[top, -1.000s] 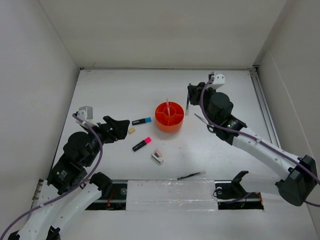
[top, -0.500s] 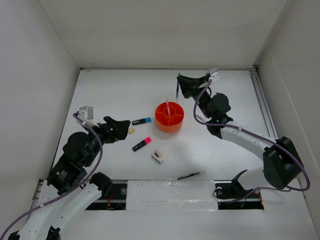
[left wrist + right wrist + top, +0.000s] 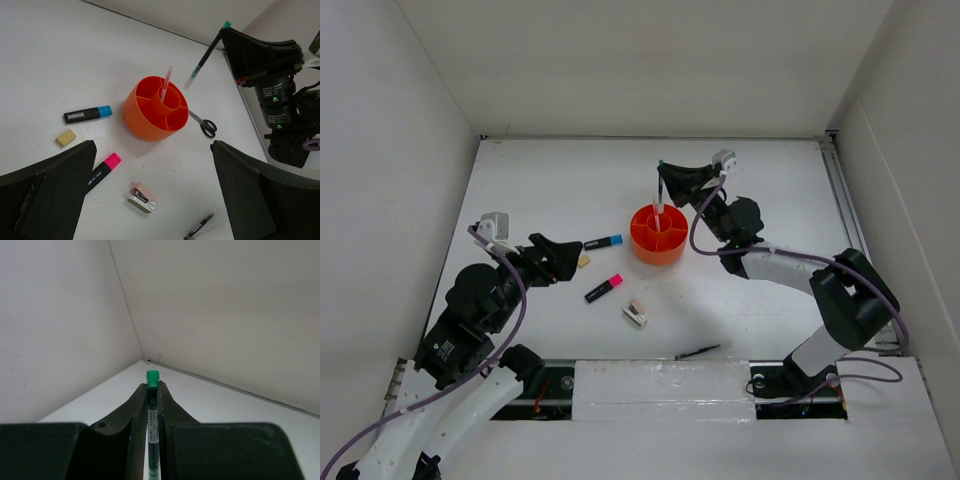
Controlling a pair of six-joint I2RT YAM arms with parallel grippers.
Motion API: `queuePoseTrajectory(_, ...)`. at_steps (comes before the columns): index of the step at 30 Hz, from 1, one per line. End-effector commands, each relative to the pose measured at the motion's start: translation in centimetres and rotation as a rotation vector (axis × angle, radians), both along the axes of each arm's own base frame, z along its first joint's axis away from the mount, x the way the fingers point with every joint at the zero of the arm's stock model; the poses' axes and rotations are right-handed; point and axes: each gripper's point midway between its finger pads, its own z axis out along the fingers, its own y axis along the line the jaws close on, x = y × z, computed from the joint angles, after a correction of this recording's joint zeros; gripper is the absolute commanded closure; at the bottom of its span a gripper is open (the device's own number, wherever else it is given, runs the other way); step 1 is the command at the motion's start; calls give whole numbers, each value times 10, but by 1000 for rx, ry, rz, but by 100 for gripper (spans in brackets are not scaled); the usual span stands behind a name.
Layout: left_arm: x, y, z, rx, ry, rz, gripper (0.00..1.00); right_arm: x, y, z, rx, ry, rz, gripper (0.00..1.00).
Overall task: Sort the stationery into containers
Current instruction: Place the pen in the storage box.
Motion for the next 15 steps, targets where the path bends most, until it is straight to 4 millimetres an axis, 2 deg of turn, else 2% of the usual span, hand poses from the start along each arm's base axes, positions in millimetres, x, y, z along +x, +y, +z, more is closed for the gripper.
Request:
queuePoseTrajectory(1,3,-7,4,3,-30,-28,0,-14,5,14,49,-88,48,100)
queuePoseTrajectory(11,3,-11,4,1,-29,-46,0,-8,11,-13,42,-71,61,100)
queuePoseTrajectory(15,3,-12,4,9,-32,-56,0,-5,16,-31,22,-49,69,100)
